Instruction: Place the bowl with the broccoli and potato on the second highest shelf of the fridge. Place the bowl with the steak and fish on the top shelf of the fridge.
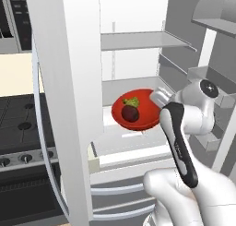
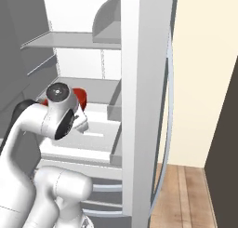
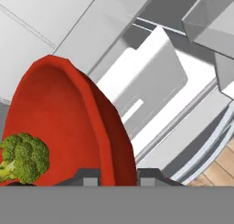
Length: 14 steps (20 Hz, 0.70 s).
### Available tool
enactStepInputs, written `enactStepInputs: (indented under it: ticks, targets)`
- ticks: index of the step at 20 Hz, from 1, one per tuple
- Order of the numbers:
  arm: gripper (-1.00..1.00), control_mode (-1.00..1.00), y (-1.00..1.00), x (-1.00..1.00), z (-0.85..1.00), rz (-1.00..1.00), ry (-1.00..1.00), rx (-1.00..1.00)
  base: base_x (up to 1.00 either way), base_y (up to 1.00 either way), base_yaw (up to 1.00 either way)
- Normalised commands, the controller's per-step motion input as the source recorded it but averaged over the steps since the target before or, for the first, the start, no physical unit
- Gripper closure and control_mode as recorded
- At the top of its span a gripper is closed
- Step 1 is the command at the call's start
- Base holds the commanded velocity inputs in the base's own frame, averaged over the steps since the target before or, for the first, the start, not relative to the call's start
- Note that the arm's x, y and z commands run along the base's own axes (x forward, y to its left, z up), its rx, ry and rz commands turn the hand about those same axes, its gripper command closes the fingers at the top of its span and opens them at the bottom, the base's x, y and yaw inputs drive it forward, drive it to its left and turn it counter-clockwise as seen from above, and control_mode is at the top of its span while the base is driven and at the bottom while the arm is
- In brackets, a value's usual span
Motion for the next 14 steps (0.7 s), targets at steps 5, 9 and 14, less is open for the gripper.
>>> enactStepInputs:
  ticks: [5, 9, 14]
  targets:
    - [1.0, -1.0, 0.0, 0.99, 0.0, -0.28, 0.0, 0.22, 0.0, 0.0, 0.0]
    - [1.0, -1.0, 0.0, 0.99, 0.01, -0.2, 0.03, 0.28, 0.0, 0.0, 0.0]
    - [1.0, -1.0, 0.0, 0.75, 0.03, -0.1, 0.08, 0.07, 0.0, 0.0, 0.0]
